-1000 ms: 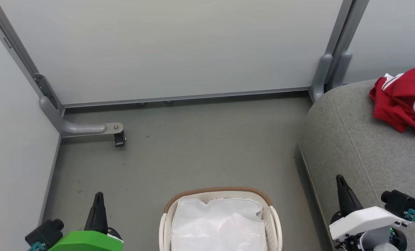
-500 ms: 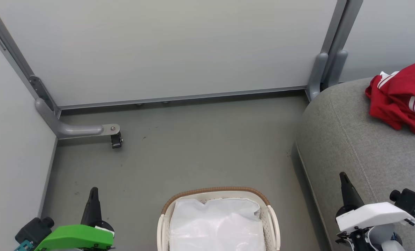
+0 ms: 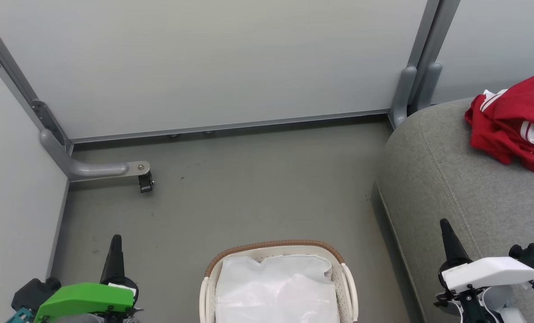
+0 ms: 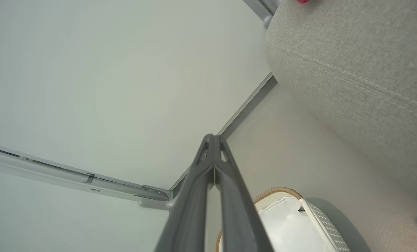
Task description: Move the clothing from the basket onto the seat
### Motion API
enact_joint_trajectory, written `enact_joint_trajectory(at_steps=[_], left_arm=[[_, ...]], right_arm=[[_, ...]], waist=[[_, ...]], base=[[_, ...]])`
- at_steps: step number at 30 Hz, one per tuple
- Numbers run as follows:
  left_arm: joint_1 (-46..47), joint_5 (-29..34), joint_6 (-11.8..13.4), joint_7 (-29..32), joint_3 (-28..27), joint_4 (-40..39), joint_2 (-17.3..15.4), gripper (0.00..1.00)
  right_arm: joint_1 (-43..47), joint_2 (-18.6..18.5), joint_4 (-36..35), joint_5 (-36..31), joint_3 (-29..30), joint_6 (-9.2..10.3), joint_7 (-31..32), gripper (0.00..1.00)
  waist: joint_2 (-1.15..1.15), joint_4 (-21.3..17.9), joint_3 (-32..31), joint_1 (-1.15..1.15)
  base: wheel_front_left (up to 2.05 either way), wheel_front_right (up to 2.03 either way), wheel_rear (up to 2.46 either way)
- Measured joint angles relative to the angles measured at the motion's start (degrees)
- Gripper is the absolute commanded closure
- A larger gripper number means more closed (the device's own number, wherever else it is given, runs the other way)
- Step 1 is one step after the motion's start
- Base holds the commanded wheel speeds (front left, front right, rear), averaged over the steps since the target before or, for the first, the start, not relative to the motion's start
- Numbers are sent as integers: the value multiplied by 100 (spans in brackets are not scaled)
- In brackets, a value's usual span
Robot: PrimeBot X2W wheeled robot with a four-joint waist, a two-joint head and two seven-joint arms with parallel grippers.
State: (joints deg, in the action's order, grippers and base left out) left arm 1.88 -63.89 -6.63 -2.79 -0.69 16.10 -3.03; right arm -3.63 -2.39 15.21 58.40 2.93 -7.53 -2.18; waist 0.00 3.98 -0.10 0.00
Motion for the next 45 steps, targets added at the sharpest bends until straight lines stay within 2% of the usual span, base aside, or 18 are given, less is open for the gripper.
enact_joint_trajectory(at_steps=[45], left_arm=[[278,-2016,-49,632,-376,-135,-3,100]], right_arm=[[-168,-23,-76,2393,250,1,620,100]], waist=[[0,-257,18,0]], base=[[0,0,0]])
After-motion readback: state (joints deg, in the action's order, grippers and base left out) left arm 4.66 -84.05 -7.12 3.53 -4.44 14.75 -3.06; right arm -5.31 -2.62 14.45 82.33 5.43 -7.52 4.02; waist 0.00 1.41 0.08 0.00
